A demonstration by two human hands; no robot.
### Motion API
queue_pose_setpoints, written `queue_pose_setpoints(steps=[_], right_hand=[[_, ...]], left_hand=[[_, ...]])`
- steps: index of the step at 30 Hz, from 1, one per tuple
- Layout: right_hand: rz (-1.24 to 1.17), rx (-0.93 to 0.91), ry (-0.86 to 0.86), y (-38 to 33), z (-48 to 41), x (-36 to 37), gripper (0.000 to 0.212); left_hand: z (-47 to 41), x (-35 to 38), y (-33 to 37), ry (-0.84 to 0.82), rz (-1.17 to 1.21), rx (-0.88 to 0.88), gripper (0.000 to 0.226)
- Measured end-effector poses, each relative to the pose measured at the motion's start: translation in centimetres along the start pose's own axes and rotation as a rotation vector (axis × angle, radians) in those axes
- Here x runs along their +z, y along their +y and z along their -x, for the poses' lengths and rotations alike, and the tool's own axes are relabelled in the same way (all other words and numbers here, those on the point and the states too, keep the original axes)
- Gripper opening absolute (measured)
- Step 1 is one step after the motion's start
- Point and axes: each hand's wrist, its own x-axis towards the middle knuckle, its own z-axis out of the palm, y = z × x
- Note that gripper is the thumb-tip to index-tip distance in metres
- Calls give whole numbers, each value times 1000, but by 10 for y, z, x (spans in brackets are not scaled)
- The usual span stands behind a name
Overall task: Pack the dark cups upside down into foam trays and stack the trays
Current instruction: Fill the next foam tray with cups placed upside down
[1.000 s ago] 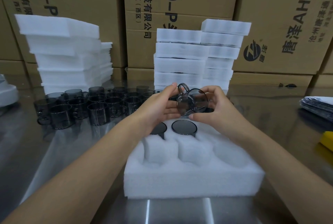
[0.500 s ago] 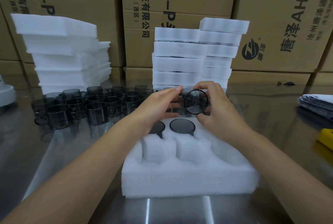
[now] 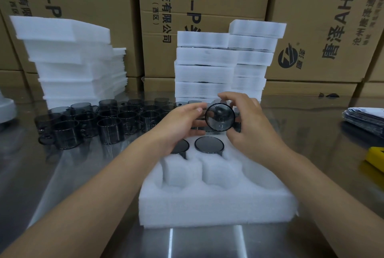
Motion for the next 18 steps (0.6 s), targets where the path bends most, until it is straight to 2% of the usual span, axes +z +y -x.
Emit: queue_pose_setpoints(steps=[8,18], right_hand=[[-130,80,53,0,-1,0,67],[-194,130,106,-3,-2,-2,57]], left_hand=[[0,0,0,-25,21,19,34],[-2,0,-2,-79,-47,50,21]])
